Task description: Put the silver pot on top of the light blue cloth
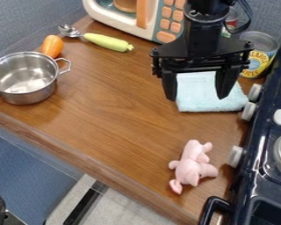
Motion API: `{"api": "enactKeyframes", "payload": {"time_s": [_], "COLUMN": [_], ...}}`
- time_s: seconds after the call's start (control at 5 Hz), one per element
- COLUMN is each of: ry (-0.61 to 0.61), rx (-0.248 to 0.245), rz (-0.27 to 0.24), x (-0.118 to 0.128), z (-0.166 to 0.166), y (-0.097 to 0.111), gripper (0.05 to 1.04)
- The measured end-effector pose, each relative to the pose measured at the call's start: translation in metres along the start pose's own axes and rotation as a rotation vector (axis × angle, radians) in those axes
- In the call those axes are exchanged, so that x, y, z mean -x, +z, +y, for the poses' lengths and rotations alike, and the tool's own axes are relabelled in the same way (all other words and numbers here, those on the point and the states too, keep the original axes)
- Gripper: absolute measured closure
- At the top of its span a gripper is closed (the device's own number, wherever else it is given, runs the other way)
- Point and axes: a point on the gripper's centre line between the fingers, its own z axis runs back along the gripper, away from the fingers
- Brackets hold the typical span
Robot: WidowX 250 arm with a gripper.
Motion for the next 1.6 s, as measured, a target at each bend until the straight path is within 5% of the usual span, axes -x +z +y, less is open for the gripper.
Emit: {"api": "enactKeyframes", "payload": {"time_s": [0.2, 0.6, 1.0, 1.2, 1.6], "ry": [0.004, 0.163, -0.022, -0.171, -0.341], "rx": [-0.020, -0.082, -0.246, -0.320, -0.295], "rz": [0.017, 0.006, 0.019, 0.069, 0.157], "x": [0.003, -0.019, -0.042, -0.048, -0.052], "z": [0.003, 0.070, 0.139, 0.165, 0.190], "y": [-0.007, 0.008, 0.018, 0.009, -0.013], "gripper": [0.084, 0.084, 0.084, 0.084, 0.084]}}
